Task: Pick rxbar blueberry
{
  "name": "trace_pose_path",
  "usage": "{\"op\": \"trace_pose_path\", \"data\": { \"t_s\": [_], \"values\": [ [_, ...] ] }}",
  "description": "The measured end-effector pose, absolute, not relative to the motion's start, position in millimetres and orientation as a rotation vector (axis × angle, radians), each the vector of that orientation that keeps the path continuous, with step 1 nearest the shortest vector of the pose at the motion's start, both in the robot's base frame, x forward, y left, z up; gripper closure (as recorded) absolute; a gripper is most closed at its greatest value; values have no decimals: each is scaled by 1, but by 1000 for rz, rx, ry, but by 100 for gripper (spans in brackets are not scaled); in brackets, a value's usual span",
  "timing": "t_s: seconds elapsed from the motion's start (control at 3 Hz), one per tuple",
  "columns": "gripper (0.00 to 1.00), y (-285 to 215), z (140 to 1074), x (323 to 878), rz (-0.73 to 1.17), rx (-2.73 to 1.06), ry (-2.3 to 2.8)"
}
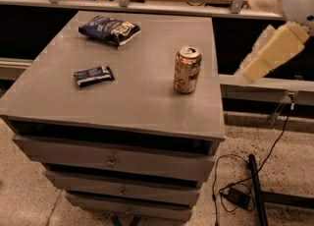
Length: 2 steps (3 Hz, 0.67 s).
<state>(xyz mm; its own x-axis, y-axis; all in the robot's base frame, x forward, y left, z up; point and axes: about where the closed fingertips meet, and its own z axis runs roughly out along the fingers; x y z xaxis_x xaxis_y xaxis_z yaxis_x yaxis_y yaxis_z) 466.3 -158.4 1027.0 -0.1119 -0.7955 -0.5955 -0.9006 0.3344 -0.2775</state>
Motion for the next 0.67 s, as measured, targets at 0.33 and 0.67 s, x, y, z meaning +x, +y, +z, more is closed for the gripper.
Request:
{"op": "trace_pose_path", "data": {
  "t_s": [0.33,0.67],
  "values": [
    [0,-123,1055,468,274,-1403,1821],
    [0,-75,1052,478,370,-1383,1753]
  ]
}}
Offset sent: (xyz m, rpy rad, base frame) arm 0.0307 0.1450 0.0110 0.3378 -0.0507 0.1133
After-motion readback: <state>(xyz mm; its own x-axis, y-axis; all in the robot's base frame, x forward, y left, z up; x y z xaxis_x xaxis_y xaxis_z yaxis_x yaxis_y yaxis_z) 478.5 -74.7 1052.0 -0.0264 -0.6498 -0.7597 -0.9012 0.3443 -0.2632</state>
